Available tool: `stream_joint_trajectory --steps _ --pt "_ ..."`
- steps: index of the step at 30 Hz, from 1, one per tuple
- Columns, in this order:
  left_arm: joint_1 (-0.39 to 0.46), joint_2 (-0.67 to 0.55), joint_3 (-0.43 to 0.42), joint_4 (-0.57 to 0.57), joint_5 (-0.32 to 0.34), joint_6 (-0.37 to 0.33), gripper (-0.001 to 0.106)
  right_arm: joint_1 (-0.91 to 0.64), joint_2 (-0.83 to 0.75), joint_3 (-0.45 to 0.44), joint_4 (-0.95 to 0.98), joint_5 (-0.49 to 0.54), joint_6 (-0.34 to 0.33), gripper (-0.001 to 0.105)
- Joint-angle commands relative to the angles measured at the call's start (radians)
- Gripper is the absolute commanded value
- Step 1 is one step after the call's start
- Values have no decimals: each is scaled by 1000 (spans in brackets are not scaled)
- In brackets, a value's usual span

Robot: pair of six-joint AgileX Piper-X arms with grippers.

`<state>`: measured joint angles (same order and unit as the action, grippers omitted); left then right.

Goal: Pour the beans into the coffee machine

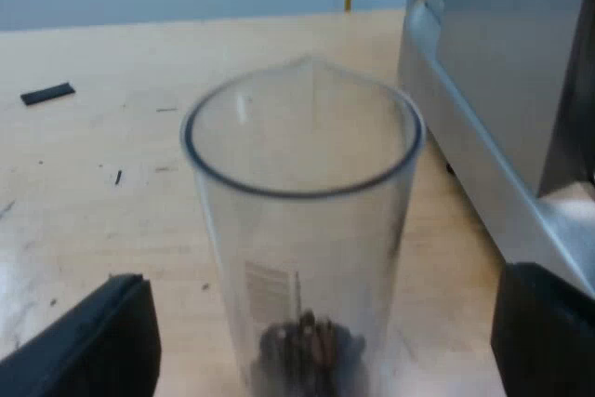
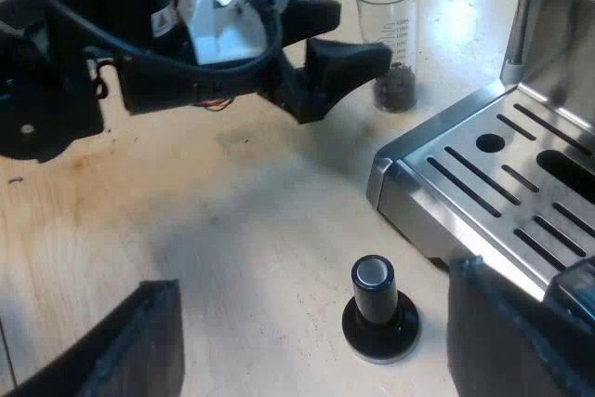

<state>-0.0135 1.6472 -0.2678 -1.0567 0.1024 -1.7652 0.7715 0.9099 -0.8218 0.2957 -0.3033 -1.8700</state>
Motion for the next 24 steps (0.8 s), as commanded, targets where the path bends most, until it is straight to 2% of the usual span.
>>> stream_joint_trajectory --steps 1,11,17,19,23,24 --pt "-1 27 -41 -19 6 -11 86 3 -2 -9 -9 -14 -9 62" --pt "-1 93 -126 -19 6 -11 86 3 -2 -9 -9 -14 -9 62" --pt "-1 103 -140 -19 6 -11 84 3 -2 -9 -9 -14 -9 62" --pt "-1 103 -140 -19 6 -11 78 3 -2 -9 -9 -13 -9 62" --pt "-1 103 -140 -19 6 -11 49 3 -2 -9 -9 -13 -9 62" --pt "-1 103 -140 -19 6 -11 47 3 -2 -9 -9 -13 -9 62"
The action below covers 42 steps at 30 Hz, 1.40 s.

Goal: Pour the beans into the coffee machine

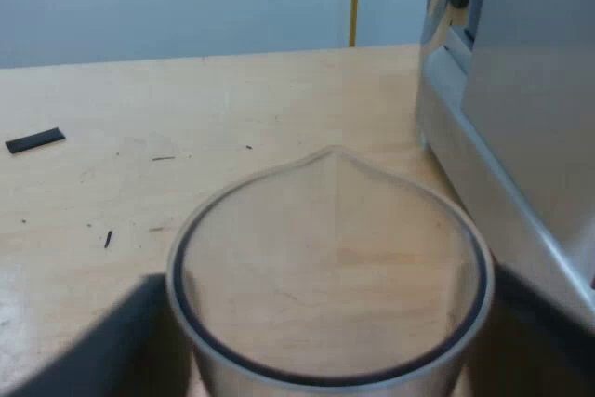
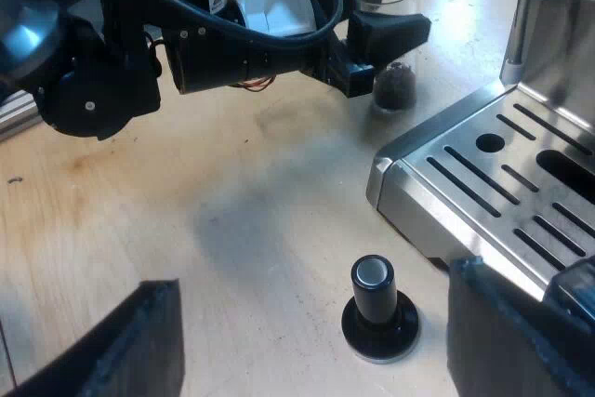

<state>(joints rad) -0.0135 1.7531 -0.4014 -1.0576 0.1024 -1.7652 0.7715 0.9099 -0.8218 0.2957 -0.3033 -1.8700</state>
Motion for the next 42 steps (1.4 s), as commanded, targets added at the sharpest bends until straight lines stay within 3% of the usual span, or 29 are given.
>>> stream_joint_trajectory --steps 1,5,15,21,26,37,38,42 --pt "-1 -2 -7 -18 6 -11 38 3 -2 -9 -9 -9 -9 62" --pt "-1 -2 -7 -18 6 -11 27 3 -2 -9 -9 -1 -9 62" --pt "-1 -99 10 91 8 -8 27 3 -2 -9 -9 41 -9 62" --pt "-1 -257 73 155 8 -8 27 3 -2 -9 -9 38 -9 62" --pt "-1 -431 125 278 8 -8 27 1 -2 -9 -9 41 -9 62" --pt "-1 -808 128 536 8 -8 27 1 -2 -9 -9 41 -9 62" --pt "-1 -898 128 601 8 -8 27 1 -2 -9 -14 41 -9 62" --pt "-1 -1020 128 706 8 -8 27 1 -2 -9 -58 41 -9 62"
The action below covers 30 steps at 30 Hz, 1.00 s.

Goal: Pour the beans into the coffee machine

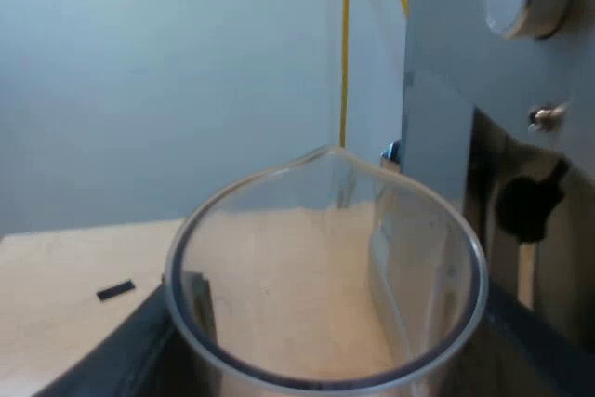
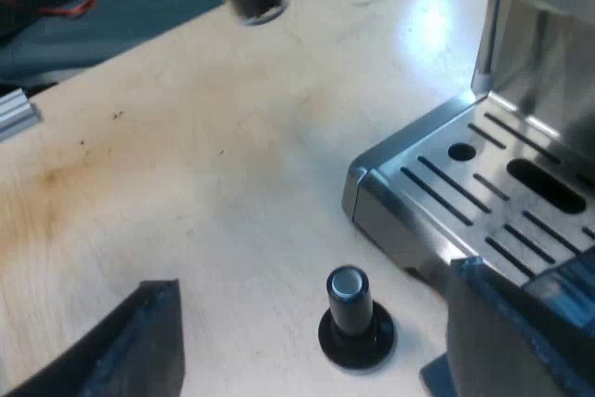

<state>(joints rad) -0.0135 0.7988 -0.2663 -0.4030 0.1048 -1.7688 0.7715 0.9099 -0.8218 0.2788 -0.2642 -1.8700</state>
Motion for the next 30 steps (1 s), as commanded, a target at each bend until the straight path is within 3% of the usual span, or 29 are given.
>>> stream_joint_trajectory --steps 1,8,13,20,30 --pt "-1 -100 -7 78 6 -5 27 1 -2 -9 -68 2 -9 62" --pt "-1 -312 -27 274 8 0 27 1 -2 -9 -258 2 -9 62" --pt "-1 -391 -77 403 11 19 27 1 -2 -9 -379 25 -9 62" --pt "-1 -399 -213 551 27 76 27 1 -2 -9 -548 116 66 62" --pt "-1 -399 -354 691 27 88 27 1 -4 -9 -719 357 46 62"
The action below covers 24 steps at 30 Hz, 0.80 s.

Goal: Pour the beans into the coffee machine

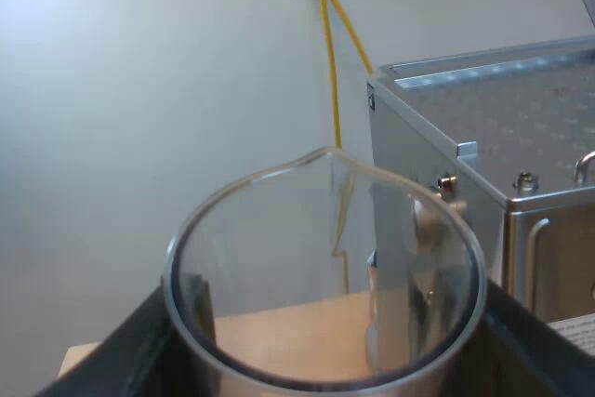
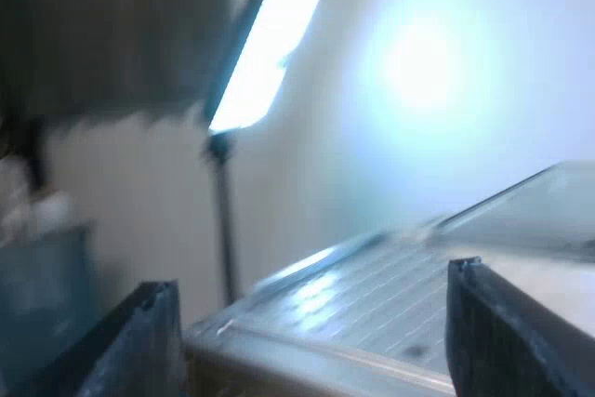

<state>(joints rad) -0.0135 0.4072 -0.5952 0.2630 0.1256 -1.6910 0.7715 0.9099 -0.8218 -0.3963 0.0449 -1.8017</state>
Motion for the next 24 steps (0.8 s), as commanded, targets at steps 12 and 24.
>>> stream_joint_trajectory --steps 12,24 --pt "-11 79 -165 127 6 104 27 1 -4 -9 -55 140 -160 62" --pt "-143 332 -401 136 -3 154 27 1 -4 -9 -55 140 -163 62"
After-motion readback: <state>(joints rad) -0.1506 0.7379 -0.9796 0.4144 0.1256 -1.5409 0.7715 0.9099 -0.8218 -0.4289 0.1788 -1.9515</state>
